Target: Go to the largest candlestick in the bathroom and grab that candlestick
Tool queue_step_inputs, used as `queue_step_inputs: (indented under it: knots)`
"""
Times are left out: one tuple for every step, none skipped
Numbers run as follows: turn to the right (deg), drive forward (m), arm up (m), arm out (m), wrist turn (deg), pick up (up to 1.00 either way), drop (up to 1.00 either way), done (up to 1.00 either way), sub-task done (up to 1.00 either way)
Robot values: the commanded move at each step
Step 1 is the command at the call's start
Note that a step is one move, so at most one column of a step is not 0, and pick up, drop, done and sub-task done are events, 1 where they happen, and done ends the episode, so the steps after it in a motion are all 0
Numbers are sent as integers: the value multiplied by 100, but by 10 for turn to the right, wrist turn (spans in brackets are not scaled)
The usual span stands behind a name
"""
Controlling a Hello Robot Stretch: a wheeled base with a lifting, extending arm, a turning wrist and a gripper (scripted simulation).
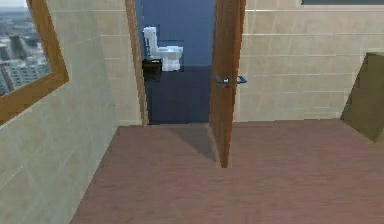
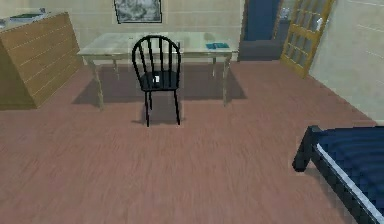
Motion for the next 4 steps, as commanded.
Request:
queue_step_inputs:
  knots:
    - [0,85,0,0,0,0,0,0,0]
    - [-390,0,0,0,0,0,0,0,0]
    - [-30,0,0,0,0,0,0,0,0]
    - [0,40,0,0,0,0,0,0,0]
